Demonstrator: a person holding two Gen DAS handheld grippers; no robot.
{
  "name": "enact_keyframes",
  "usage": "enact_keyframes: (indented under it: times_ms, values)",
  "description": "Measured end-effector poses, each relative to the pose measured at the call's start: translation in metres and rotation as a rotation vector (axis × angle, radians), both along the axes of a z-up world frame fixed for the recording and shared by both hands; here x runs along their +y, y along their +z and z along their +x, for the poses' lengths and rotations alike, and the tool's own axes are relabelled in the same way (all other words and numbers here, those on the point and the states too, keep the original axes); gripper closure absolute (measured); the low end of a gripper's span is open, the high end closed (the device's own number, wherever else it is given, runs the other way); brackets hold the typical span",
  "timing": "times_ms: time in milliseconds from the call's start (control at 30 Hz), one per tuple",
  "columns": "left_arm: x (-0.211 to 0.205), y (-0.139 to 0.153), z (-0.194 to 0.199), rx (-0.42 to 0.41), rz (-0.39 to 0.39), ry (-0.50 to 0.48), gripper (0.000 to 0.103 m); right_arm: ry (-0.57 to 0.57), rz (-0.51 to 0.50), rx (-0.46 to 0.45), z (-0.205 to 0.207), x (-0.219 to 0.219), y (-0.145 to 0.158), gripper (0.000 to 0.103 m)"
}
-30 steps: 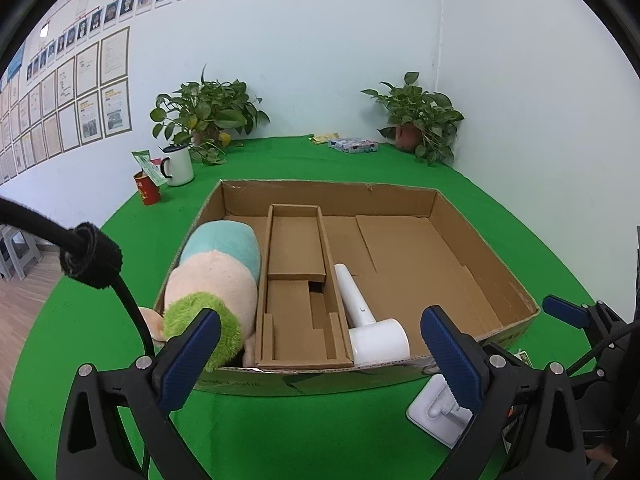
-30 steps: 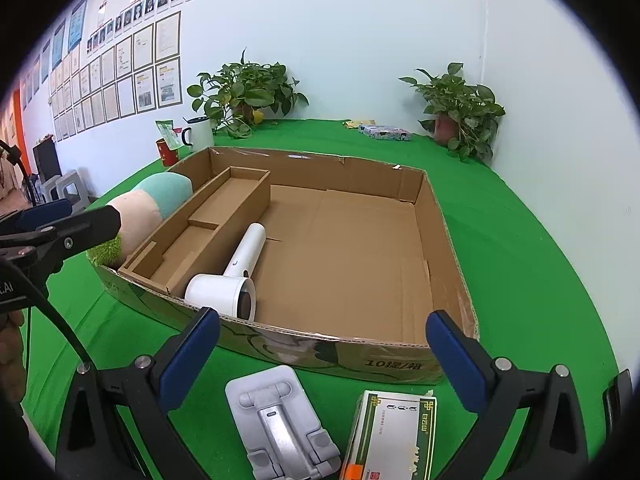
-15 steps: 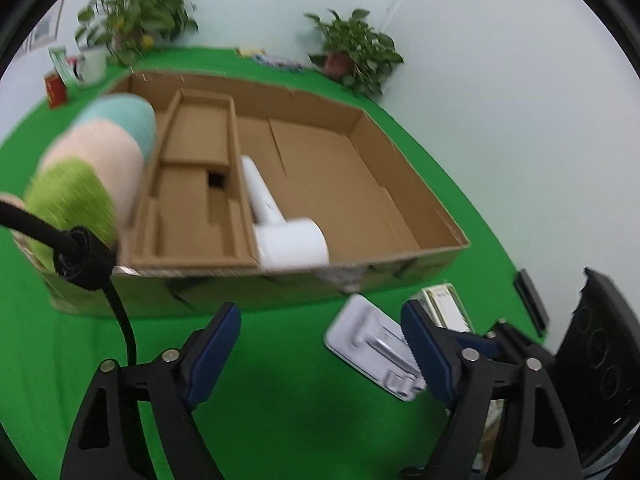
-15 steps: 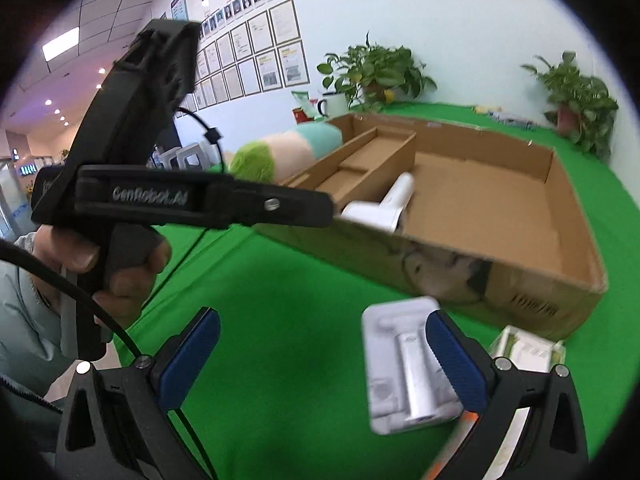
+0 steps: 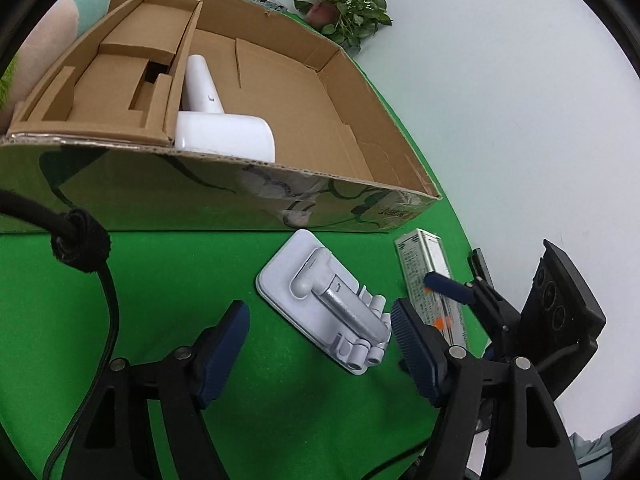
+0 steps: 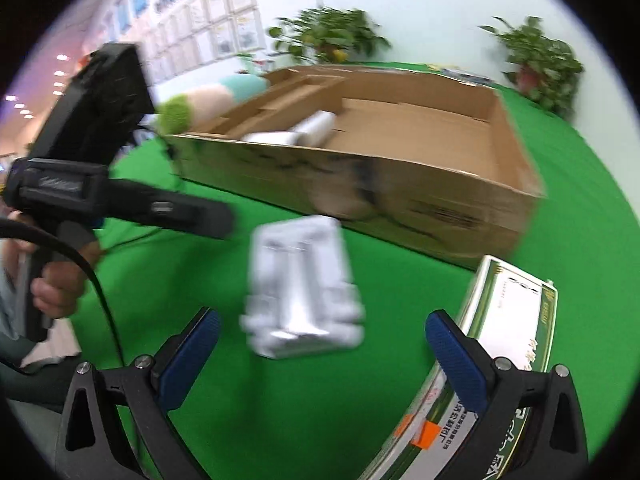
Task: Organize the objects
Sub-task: 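Grasp the white phone stand with the right gripper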
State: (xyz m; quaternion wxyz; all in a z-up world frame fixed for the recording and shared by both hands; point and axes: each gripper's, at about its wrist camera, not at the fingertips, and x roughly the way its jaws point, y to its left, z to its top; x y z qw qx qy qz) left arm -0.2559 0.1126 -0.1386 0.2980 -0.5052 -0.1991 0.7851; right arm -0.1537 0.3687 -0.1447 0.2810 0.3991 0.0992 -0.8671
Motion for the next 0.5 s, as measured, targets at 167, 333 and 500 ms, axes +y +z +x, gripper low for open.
enact_keyframes:
  times_ms: [167, 333, 500]
  values:
    - [0.0, -0.008, -0.004, -0.018, 0.003, 0.007, 0.038, 0.076, -0.005, 0.02, 0.002, -0.023, 0.006, 0.001]
    - [-0.005, -0.008, -0.001, -0.02, -0.009, 0.023, 0.041, 0.09, 0.029, -0.044, -0.009, -0.055, -0.013, 0.001]
    - [-0.015, -0.003, 0.003, -0.02, 0.005, 0.062, 0.041, 0.066, 0.033, -0.073, -0.019, -0.064, -0.015, 0.001]
